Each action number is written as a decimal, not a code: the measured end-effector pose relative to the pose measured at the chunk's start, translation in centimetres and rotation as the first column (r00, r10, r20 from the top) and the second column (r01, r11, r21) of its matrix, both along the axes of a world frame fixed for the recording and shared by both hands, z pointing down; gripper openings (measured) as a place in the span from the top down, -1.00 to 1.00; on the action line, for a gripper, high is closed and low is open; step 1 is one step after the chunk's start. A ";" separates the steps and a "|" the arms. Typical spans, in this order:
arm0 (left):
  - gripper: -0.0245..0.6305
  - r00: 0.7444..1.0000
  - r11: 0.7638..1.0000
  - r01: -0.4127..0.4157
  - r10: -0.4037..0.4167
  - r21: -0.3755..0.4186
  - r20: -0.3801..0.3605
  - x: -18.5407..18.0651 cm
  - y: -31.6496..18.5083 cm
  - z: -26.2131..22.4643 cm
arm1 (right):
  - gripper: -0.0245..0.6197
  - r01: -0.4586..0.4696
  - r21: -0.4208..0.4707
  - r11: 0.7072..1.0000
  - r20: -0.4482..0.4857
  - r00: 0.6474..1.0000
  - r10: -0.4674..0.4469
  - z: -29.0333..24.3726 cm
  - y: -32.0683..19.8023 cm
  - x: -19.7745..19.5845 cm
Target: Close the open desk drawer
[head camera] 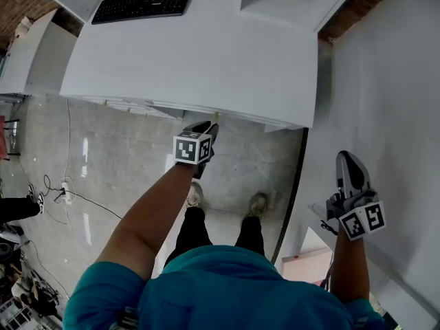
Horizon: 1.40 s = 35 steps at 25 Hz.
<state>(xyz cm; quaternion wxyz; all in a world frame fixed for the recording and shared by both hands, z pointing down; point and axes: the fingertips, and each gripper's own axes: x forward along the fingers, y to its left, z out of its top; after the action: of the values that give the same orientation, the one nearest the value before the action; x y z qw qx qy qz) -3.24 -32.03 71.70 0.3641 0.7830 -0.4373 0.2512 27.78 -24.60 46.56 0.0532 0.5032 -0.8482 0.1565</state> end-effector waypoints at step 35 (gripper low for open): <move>0.74 0.959 0.767 0.017 0.169 0.641 -0.228 -5.6 9.1 -40.6 | 0.85 0.145 0.089 0.985 -0.097 0.986 -0.136 -14.4 4.6 -7.2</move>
<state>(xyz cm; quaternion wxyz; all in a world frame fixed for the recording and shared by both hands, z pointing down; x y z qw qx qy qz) -8.88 -22.93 31.12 0.1235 0.9039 -0.4094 -0.0073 20.54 -19.96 32.20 0.0784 0.4507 -0.8849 0.0882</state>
